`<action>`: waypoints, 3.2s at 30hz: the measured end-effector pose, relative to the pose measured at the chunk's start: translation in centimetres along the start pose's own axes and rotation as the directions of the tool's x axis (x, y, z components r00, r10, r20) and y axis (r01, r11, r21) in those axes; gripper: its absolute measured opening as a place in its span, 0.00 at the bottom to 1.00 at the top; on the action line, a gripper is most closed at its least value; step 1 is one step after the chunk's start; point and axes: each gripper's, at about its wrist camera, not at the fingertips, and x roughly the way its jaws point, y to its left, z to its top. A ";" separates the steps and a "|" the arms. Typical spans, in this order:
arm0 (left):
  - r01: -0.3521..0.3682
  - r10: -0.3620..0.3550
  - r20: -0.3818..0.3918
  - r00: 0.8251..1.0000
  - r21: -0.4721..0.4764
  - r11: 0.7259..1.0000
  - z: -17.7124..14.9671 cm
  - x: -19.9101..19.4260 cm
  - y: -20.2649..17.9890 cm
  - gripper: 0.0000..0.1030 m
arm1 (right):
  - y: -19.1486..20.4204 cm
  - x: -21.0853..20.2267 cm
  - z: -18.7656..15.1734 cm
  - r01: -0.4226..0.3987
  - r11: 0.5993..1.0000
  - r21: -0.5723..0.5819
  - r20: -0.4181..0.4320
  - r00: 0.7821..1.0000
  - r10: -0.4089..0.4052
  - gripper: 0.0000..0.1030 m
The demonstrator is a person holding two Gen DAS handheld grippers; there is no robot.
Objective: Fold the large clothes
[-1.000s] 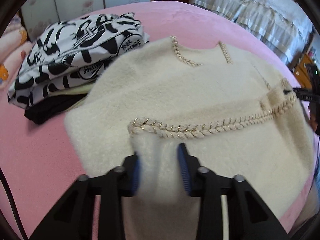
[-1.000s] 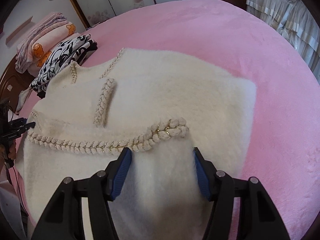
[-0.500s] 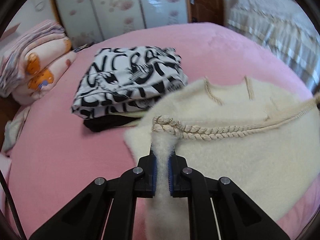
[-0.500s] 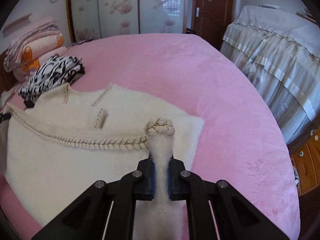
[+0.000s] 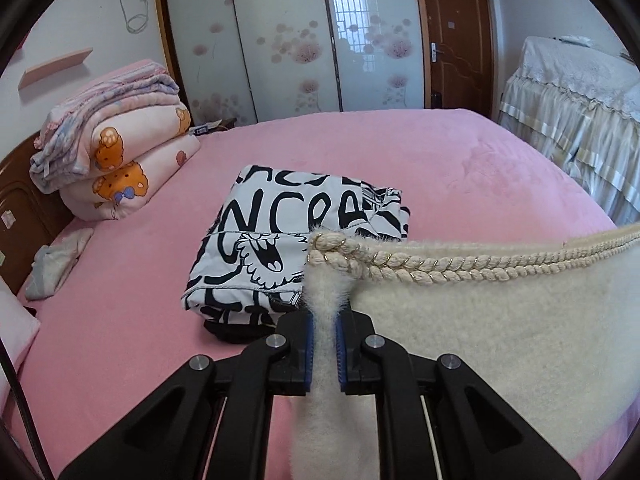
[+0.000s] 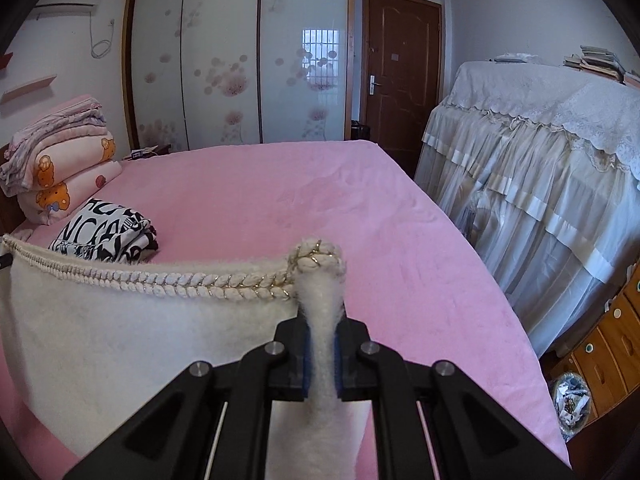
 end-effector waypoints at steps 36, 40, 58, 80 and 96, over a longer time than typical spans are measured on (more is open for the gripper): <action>-0.022 0.013 -0.102 0.995 -0.084 0.996 -11.2 0.3 -5.0 0.32 | 5.2 3.2 -9.0 -0.070 0.993 0.092 -0.210 0.974 0.088 0.33; 0.038 -0.052 -0.128 0.990 -0.107 0.994 -15.3 -1.5 -9.0 0.32 | 12.5 0.4 -11.9 -0.187 0.982 0.020 -0.210 0.960 0.187 0.33; -0.100 0.059 -0.200 0.978 -0.205 0.974 -20.4 0.5 -3.6 0.58 | 2.9 0.5 -19.4 0.088 0.995 0.041 -0.274 0.959 -0.073 0.24; -0.131 0.066 -0.270 0.961 -0.230 0.964 -21.0 -0.4 -2.6 0.59 | 1.4 -0.4 -19.7 0.138 0.976 0.170 -0.360 0.931 -0.069 0.12; -0.037 -0.039 -0.337 0.941 -0.216 0.976 -22.7 -8.2 -5.3 0.59 | 4.1 -5.8 -21.0 0.070 0.970 0.234 -0.434 0.900 0.039 0.15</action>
